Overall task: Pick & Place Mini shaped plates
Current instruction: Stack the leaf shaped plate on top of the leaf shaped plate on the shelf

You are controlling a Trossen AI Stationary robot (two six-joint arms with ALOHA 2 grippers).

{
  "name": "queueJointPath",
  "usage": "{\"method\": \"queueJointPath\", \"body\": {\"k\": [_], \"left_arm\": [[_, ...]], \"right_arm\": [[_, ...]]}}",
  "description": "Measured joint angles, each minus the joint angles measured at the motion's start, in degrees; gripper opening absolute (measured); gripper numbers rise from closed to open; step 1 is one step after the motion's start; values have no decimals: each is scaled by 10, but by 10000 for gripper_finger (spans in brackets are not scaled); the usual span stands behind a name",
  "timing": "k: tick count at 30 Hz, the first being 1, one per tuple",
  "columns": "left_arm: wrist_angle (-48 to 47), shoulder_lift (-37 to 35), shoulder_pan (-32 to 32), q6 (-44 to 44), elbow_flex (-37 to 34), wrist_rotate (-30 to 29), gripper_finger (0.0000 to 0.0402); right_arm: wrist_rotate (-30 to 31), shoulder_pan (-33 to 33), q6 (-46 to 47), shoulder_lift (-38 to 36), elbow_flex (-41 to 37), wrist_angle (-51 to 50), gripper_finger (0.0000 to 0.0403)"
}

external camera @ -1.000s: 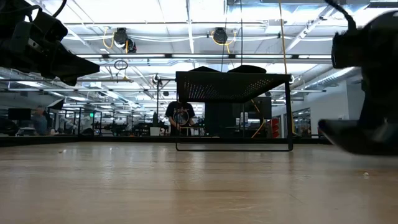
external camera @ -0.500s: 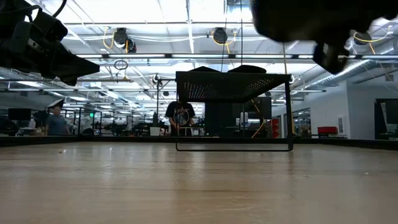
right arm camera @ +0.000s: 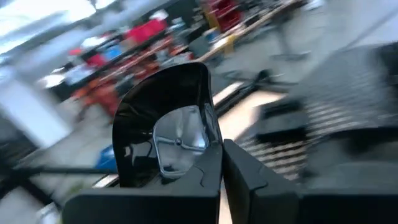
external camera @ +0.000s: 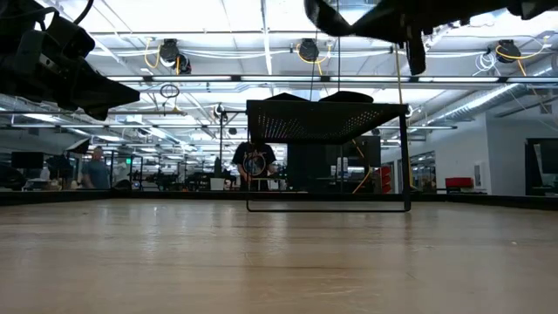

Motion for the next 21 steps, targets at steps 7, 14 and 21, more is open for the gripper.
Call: {"method": "queueJointPath", "body": {"k": [7, 14, 21], "left_arm": [[0, 0, 0, 0, 0, 0, 26], [0, 0, 0, 0, 0, 0, 26], [0, 0, 0, 0, 0, 0, 26]], "right_arm": [[26, -94, 46, -66, 0, -146, 0], [11, -120, 37, -71, 0, -172, 0], [11, -122, 55, -60, 0, -202, 0]]}}
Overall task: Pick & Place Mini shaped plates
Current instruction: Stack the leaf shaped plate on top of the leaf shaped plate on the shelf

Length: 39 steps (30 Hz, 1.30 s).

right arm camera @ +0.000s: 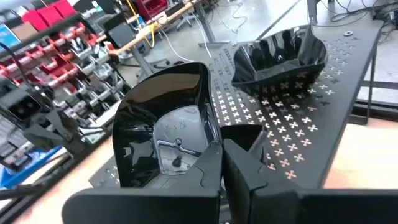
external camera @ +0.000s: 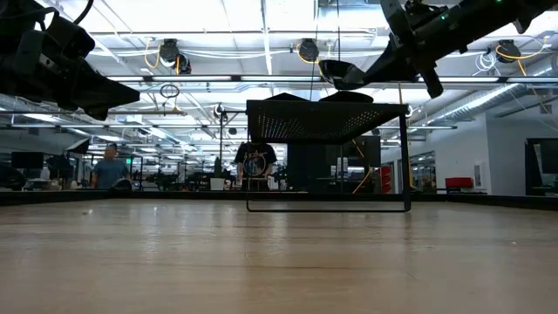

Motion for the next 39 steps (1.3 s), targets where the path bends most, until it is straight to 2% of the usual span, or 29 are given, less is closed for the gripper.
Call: {"method": "queueJointPath", "body": {"k": [19, 39], "left_arm": [[0, 0, 0, 0, 0, 0, 26], [0, 0, 0, 0, 0, 0, 26]], "right_arm": [[17, 0, -62, -1, 0, 0, 2], [17, 0, -65, -1, 0, 0, 51]]}}
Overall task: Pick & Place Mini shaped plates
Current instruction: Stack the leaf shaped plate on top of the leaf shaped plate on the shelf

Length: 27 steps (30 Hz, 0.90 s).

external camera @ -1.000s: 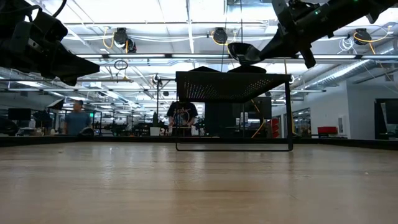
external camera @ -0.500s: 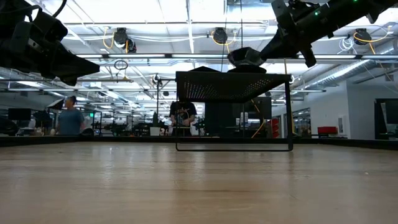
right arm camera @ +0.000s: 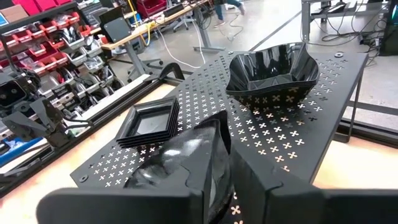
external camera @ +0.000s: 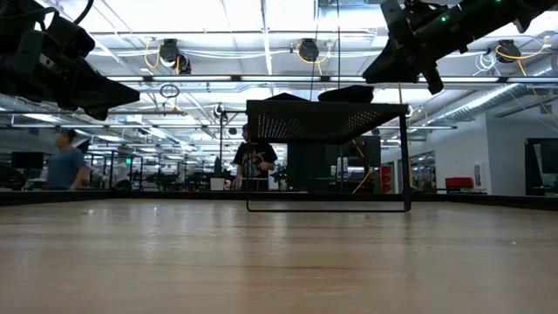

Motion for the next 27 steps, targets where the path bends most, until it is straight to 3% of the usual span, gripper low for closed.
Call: {"method": "queueJointPath", "body": {"k": [14, 21, 27], "left_arm": [[0, 0, 0, 0, 0, 0, 26], [0, 0, 0, 0, 0, 0, 26], [0, 0, 0, 0, 0, 0, 26]], "right_arm": [[-5, 1, -14, 0, 0, 8, 64], [-163, 57, -198, 0, 0, 114, 74], [-311, 154, -160, 1, 0, 218, 117]]}}
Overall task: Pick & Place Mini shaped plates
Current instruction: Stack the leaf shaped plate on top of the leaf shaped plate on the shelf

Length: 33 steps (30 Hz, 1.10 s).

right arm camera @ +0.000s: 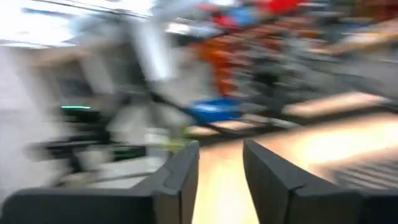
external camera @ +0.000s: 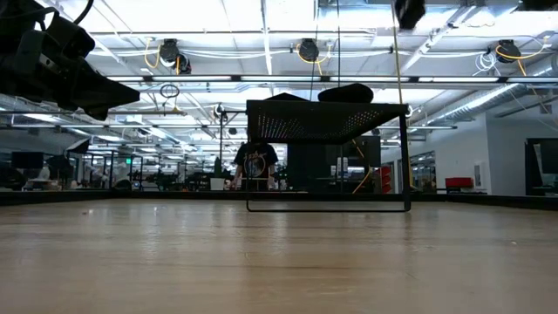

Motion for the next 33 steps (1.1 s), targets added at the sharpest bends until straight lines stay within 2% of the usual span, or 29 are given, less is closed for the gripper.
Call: {"method": "queueJointPath", "body": {"k": [3, 4, 6, 7, 10, 12, 14, 17, 20, 24, 28, 30, 33], "left_arm": [[0, 0, 0, 0, 0, 0, 26], [0, 0, 0, 0, 0, 0, 26], [0, 0, 0, 0, 0, 0, 26], [0, 0, 0, 0, 0, 0, 26], [0, 0, 0, 0, 0, 0, 26], [0, 0, 0, 0, 0, 0, 26], [0, 0, 0, 0, 0, 0, 26], [0, 0, 0, 0, 0, 0, 26], [0, 0, 0, 0, 0, 0, 26], [0, 0, 0, 0, 0, 0, 26], [0, 0, 0, 0, 0, 0, 26], [0, 0, 0, 0, 0, 0, 26], [0, 0, 0, 0, 0, 0, 26]], "right_arm": [[-82, 76, -10, 20, 0, 123, 151], [-92, 107, -28, 30, 3, 167, 163], [-86, 172, -93, 55, 25, 196, 189], [-62, 206, -123, 71, 43, 183, 201], [45, 281, -152, 125, 124, 46, 231], [129, 313, -105, 164, 197, -103, 241], [192, 334, 3, 206, 273, -279, 245], [214, 347, 217, 272, 357, -522, 243], [146, 347, 418, 323, 382, -664, 234], [-14, 343, 589, 368, 366, -717, 225], [-155, 335, 673, 389, 326, -694, 222], [-183, 332, 692, 393, 301, -660, 222], [-185, 326, 696, 392, 260, -586, 222]]}}
